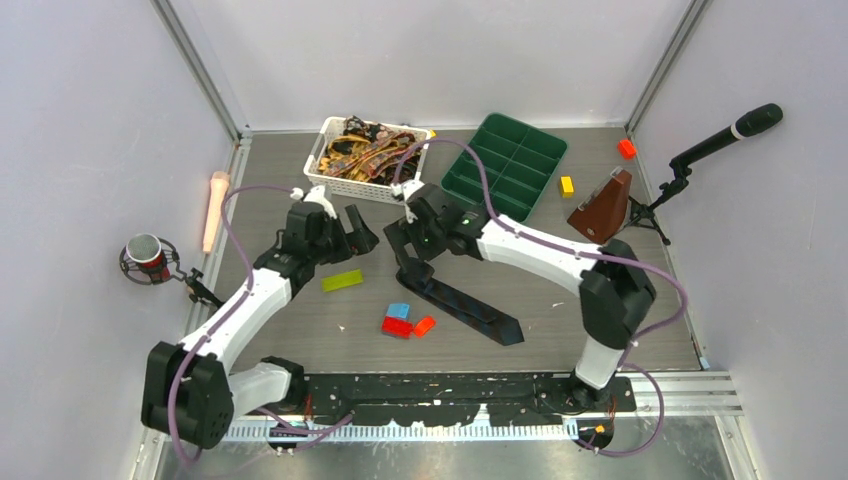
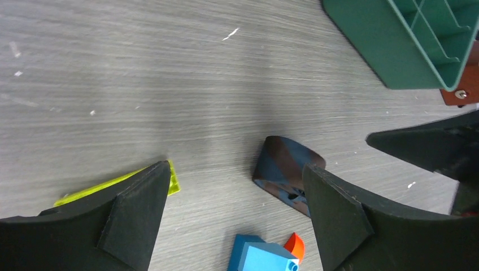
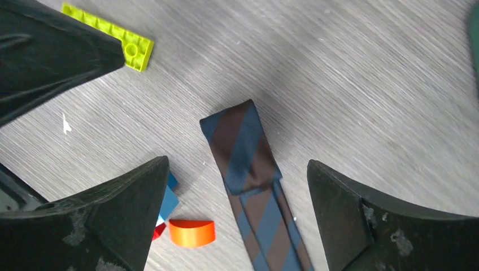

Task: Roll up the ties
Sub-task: Roll the tie at the center of the board.

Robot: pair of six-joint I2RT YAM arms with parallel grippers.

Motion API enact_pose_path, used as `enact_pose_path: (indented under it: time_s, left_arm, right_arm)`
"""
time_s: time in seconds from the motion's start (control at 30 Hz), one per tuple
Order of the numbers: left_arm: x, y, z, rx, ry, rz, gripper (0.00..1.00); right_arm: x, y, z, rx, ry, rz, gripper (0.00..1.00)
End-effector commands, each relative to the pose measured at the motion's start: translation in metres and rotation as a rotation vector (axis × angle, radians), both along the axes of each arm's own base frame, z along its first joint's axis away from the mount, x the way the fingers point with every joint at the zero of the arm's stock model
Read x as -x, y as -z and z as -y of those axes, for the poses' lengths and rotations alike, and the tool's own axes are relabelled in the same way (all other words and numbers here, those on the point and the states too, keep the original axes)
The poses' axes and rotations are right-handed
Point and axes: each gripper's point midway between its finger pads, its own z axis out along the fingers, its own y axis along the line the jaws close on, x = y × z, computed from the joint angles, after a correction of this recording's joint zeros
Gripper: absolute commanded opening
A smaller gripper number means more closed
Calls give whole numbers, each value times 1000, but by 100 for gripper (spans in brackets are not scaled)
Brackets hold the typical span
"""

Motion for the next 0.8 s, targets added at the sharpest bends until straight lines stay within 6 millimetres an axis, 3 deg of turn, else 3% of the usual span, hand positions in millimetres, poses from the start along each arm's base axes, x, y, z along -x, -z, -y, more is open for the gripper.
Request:
enact_pose_path:
  time_s: [0.0, 0.13, 0.17, 0.2, 0.33, 0.63, 0.77]
  left_arm:
    - [-23, -30, 25, 47, 135, 116, 91]
    - [-29, -26, 43, 81, 212, 127, 94]
    - [-28, -22, 47, 87, 227, 119, 94]
    - [-31, -24, 51, 98, 240, 135, 94]
    - [-34, -9, 63, 109, 280, 120, 93]
    - [-33, 19, 72, 105, 321, 91, 89]
    - [-32, 24, 74, 106, 338, 85, 88]
  right_arm:
    - [-7, -23, 26, -105, 314, 0, 98]
    - [3, -10, 37, -212, 481, -106, 90]
    - [4, -16, 32, -275, 500, -122, 87]
    - [9, -7, 35, -279, 508, -142, 84]
    - [15, -4, 28, -368, 526, -206, 71]
    - [3, 13, 28, -464, 589, -332, 32]
    - [-1, 23, 27, -486, 594, -380, 22]
